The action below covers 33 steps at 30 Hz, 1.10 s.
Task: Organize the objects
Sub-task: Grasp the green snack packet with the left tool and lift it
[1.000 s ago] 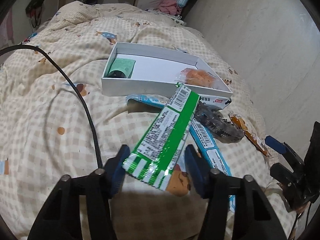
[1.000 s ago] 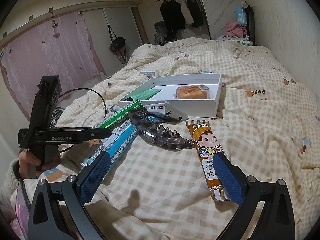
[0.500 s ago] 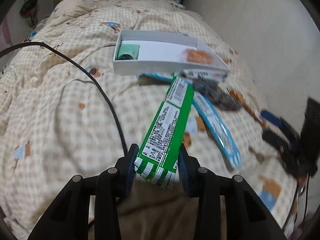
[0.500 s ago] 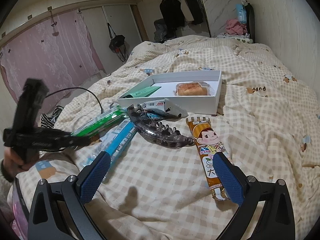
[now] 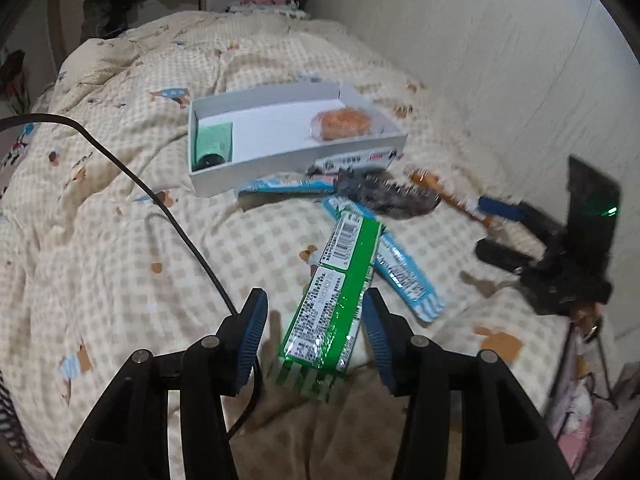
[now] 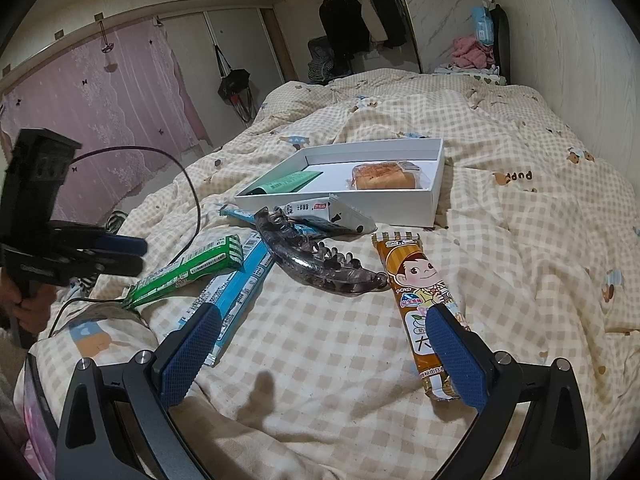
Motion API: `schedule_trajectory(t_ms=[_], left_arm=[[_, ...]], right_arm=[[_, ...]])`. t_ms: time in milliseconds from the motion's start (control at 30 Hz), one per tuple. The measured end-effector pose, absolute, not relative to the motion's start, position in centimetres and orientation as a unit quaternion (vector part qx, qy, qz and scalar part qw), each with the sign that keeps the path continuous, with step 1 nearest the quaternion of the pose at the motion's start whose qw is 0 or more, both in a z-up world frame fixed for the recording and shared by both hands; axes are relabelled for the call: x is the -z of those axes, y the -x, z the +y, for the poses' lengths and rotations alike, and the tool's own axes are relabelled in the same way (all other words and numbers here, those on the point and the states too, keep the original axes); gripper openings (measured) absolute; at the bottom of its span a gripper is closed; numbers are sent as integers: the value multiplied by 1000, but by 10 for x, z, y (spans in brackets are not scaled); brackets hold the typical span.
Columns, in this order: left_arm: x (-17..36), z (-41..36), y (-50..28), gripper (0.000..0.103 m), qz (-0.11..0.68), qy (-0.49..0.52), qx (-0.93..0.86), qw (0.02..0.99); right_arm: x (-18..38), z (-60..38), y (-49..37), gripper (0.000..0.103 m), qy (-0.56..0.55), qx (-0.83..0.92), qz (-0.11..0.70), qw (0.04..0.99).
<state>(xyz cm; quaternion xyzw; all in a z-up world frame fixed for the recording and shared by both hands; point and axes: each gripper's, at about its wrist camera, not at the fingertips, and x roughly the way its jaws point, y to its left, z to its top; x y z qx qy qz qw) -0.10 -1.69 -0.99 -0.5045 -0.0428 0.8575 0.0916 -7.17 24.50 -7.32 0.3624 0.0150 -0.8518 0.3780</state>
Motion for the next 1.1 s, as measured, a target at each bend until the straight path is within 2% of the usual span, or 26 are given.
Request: schedule_trajectory(t_ms=[267, 367, 500, 533, 567, 667, 733, 933, 1100], left_arm=[[21, 5, 29, 62, 4, 505, -858, 96], [20, 19, 37, 69, 7, 485, -868, 110], [33, 29, 43, 69, 27, 503, -857, 111], [36, 27, 45, 62, 21, 509, -853, 110], [36, 24, 44, 30, 3, 506, -855, 117], [30, 14, 43, 29, -50, 495, -856, 136], [20, 5, 43, 29, -71, 477, -869, 107], [13, -32, 42, 29, -197, 404, -891, 57], [14, -28, 25, 30, -210, 352, -911, 52]], right_arm=[[72, 245, 71, 103, -363, 851, 12, 379], [72, 245, 71, 103, -364, 851, 12, 379], [72, 246, 72, 103, -363, 850, 10, 380], [72, 246, 72, 103, -364, 850, 10, 381], [73, 245, 72, 103, -365, 848, 8, 384], [74, 245, 73, 103, -370, 844, 5, 389], [74, 244, 73, 103, -371, 843, 2, 390], [75, 245, 75, 103, -373, 842, 1, 390], [76, 247, 76, 103, -377, 840, -3, 391]])
